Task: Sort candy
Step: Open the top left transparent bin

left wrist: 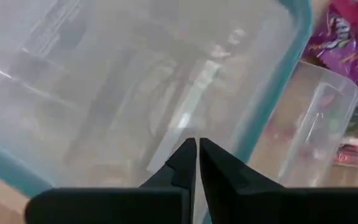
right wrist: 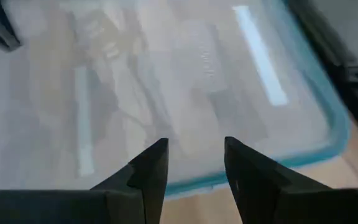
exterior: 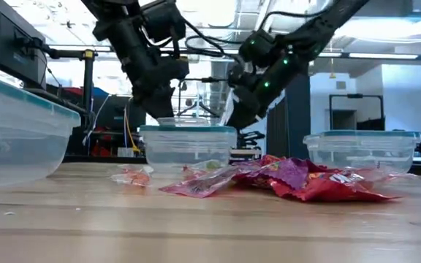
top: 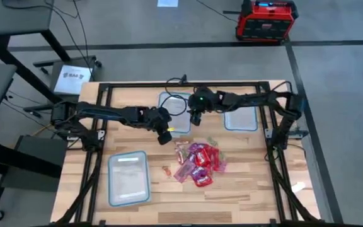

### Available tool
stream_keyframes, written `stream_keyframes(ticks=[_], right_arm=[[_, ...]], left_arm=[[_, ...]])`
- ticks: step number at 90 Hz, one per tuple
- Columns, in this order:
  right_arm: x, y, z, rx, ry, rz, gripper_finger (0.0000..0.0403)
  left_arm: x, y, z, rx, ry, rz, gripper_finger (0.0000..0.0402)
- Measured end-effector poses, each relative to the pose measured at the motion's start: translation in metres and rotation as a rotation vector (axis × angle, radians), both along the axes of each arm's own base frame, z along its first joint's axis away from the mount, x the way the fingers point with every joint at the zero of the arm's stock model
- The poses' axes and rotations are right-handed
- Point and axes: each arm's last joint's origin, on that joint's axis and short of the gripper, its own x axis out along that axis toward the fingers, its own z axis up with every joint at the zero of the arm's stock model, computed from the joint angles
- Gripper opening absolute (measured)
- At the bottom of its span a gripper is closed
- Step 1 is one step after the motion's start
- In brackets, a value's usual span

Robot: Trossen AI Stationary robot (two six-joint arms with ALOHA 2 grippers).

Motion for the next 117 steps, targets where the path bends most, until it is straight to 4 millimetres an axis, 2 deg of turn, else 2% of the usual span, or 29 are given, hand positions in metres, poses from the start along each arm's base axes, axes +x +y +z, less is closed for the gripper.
stream_keyframes(ticks=[8,23,34,46,55,61,69,85,98,107,117], right_arm=[[0.002,0.013,-0.002,0.015,0.033,0.027,0.0141],[0.005,0.044,0.012,0.006,-0.006,0.137,0.0141],[0.005,0.050,0.028,-0.064,-0.057,0.129,0.0141],[-0.008,0.054,0.053,-0.058,-0.096,0.099,0.0141],[-0.023,0.072,0.077,-0.022,-0.132,0.109,0.0141],[-0.035,0.087,0.080,0.043,-0.159,0.112,0.0141],[-0.047,0.111,0.065,0.158,-0.199,0.102,0.0141],[-0.065,0.150,0.006,0.386,-0.344,0.039,0.0141],[-0.073,0.150,-0.035,0.406,-0.360,-0.058,0.0141],[-0.072,0.144,-0.052,0.389,-0.313,-0.081,0.0141],[-0.066,0.135,-0.064,0.332,-0.322,-0.074,0.0141]], left_arm=[[-0.004,0.006,0.001,0.048,0.032,0.010,0.0007],[-0.007,0.019,0.001,0.182,0.075,0.075,0.0007],[-0.007,0.024,0.005,0.208,0.078,0.076,0.0007],[-0.001,0.023,0.015,0.220,0.055,0.059,0.0007],[0.003,0.020,0.028,0.222,0.011,0.053,0.0007],[0.006,0.019,0.035,0.210,-0.007,0.051,0.0007],[0.010,0.016,0.042,0.176,-0.051,-0.001,0.0007],[0.020,0.009,0.047,0.048,-0.178,-0.230,0.0007],[0.025,0.012,0.039,0.069,-0.226,-0.259,0.0007],[0.032,0.021,0.027,0.051,-0.229,-0.255,0.0007],[0.038,0.028,0.005,-0.038,-0.216,-0.275,0.0007]])
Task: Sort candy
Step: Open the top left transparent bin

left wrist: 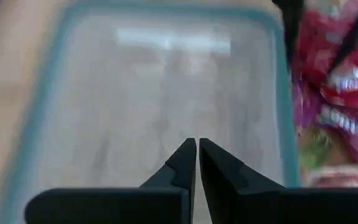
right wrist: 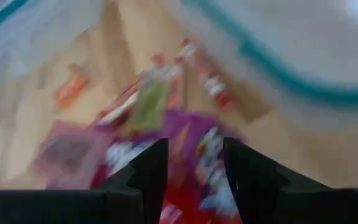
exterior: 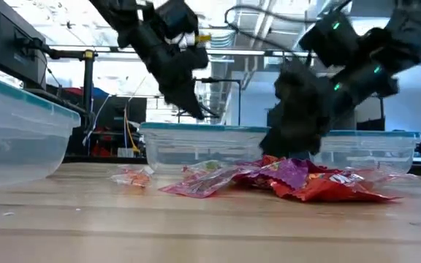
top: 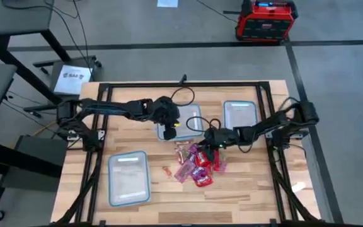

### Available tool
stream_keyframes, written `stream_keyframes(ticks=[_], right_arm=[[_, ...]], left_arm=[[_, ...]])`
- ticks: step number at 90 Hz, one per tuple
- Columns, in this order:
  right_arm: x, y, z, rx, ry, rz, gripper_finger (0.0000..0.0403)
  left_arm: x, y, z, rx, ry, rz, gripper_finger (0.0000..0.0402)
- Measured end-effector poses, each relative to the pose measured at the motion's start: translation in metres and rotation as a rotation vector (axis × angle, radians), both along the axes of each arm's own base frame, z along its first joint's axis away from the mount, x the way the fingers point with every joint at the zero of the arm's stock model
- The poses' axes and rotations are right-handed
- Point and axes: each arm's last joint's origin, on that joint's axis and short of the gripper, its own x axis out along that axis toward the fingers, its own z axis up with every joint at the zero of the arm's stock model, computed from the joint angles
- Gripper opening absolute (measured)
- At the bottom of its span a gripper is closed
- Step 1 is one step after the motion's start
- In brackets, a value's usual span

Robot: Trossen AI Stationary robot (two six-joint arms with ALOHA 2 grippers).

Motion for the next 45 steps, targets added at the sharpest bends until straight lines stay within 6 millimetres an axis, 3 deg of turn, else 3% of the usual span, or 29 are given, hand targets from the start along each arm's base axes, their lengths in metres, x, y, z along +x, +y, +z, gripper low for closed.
stream_keyframes(ticks=[18,45], right_arm=[[0.006,-0.019,-0.017,-0.051,-0.033,-0.050,0.0141],[0.015,-0.022,-0.012,-0.114,-0.189,-0.022,0.0141]], left_arm=[[0.008,0.005,-0.013,-0.061,-0.021,-0.027,0.0007],[0.006,0.005,-0.014,-0.057,0.002,-0.045,0.0007]])
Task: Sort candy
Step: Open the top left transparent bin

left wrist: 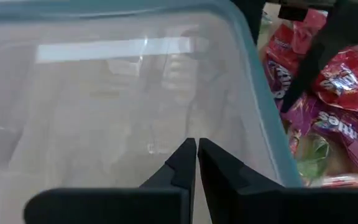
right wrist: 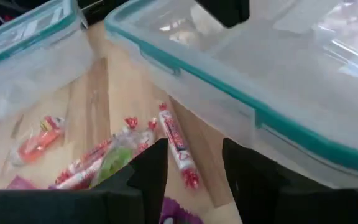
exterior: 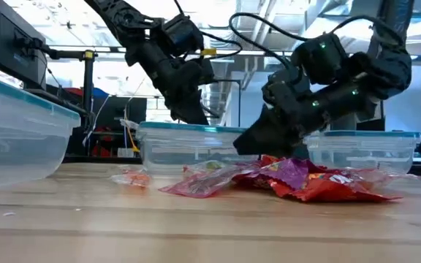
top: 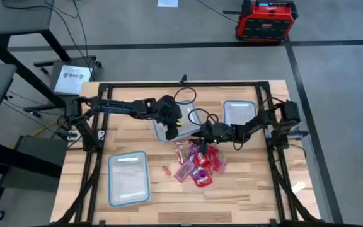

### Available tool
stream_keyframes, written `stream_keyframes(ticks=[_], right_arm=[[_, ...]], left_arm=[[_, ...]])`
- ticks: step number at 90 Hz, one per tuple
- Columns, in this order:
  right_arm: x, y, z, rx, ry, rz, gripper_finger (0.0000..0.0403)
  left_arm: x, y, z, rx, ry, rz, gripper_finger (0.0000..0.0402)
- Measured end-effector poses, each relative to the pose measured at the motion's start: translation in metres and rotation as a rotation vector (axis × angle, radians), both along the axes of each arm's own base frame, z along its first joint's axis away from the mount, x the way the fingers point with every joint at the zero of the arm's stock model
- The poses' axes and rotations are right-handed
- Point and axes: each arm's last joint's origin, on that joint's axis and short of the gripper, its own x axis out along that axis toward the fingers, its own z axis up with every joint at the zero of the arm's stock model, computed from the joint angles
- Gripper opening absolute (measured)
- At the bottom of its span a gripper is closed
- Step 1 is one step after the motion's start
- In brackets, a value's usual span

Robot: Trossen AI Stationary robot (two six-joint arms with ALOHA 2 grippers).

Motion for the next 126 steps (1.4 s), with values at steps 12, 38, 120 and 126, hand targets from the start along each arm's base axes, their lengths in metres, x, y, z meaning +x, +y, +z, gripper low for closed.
stream_keyframes(ticks=[12,38,120,126], right_arm=[[0.002,0.000,0.005,-0.013,-0.051,0.011,0.0141],[0.004,-0.001,0.010,-0.002,-0.100,-0.004,0.0141],[-0.019,0.000,0.003,-0.044,-0.071,-0.073,0.0141],[-0.017,0.000,0.003,-0.035,-0.069,-0.032,0.0141]], left_arm=[[-0.001,-0.001,-0.006,0.006,0.041,-0.020,0.0007],[0.001,0.001,-0.019,-0.020,0.084,-0.013,0.0007],[-0.001,-0.002,-0.009,-0.067,0.041,-0.013,0.0007],[0.001,-0.002,-0.012,-0.075,0.041,-0.016,0.0007]])
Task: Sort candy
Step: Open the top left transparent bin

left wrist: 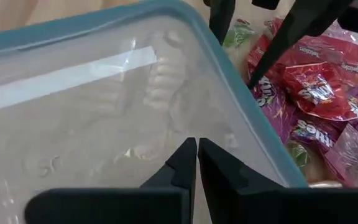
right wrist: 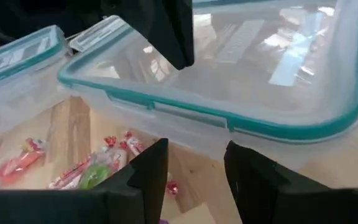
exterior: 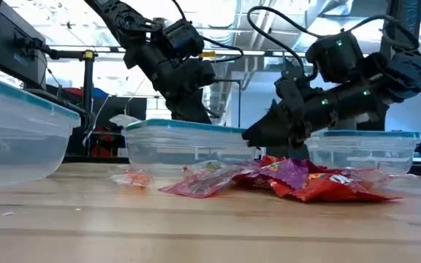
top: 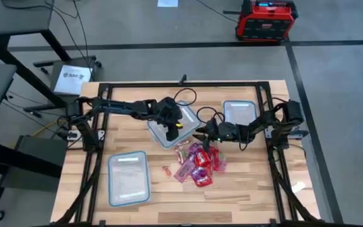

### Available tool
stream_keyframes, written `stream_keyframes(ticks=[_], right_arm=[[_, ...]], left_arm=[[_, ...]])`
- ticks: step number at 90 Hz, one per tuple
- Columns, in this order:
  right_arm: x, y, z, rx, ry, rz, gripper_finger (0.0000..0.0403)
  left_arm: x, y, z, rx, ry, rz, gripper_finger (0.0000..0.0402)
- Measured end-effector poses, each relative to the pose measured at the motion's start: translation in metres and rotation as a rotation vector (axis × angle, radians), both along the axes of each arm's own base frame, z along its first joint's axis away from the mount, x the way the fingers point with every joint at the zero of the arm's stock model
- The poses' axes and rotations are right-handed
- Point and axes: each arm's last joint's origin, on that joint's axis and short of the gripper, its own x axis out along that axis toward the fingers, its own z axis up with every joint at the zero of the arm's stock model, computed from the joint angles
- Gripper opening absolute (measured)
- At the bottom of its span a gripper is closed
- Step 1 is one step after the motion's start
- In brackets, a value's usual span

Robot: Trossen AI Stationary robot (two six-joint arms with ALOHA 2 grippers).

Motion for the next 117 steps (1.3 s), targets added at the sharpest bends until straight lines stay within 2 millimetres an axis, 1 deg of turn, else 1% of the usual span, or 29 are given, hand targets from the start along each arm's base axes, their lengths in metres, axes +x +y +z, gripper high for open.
stream_keyframes(ticks=[7,10,20,30,42,56,68,75,79,84,95,103,117], right_arm=[[0.002,0.000,0.001,0.010,0.004,0.038,0.0141],[0.003,0.000,0.001,0.012,0.008,0.049,0.0141],[0.005,-0.003,0.001,0.013,0.022,0.060,0.0141],[0.007,-0.005,0.002,0.010,0.023,0.088,0.0141],[0.008,-0.009,0.002,0.012,0.031,0.082,0.0141],[0.008,-0.010,0.002,0.025,0.033,0.094,0.0141],[0.008,-0.013,0.005,0.116,-0.013,0.186,0.0135],[0.010,-0.015,0.012,0.168,-0.076,0.258,0.0126],[0.009,-0.016,0.015,0.188,-0.109,0.277,0.0122],[0.006,-0.017,0.014,0.206,-0.115,0.285,0.0118],[0.006,-0.020,0.017,0.192,-0.147,0.289,0.0113],[0.005,-0.019,0.013,0.201,-0.100,0.314,0.0113],[0.002,-0.005,0.001,0.231,0.030,0.369,0.0113]], left_arm=[[0.001,0.000,-0.001,-0.005,-0.001,0.002,0.0007],[0.002,0.000,-0.004,-0.005,0.000,0.001,0.0007],[0.005,0.001,-0.005,-0.009,-0.016,0.013,0.0007],[0.008,0.002,-0.012,-0.010,-0.014,0.024,0.0007],[0.011,0.003,-0.021,-0.018,0.002,0.027,0.0007],[0.011,0.003,-0.022,-0.017,0.001,0.026,0.0007],[0.012,0.003,-0.022,-0.015,-0.007,0.028,0.0007],[0.013,0.002,-0.022,-0.014,-0.007,0.025,0.0007],[0.013,0.002,-0.022,-0.013,-0.010,0.024,0.0007],[0.013,0.002,-0.022,-0.011,-0.010,0.026,0.0007],[0.013,0.001,-0.022,-0.011,-0.009,0.024,0.0007],[0.013,0.001,-0.022,-0.011,-0.010,0.024,0.0007],[0.012,0.001,-0.015,-0.014,-0.034,0.037,0.0007]])
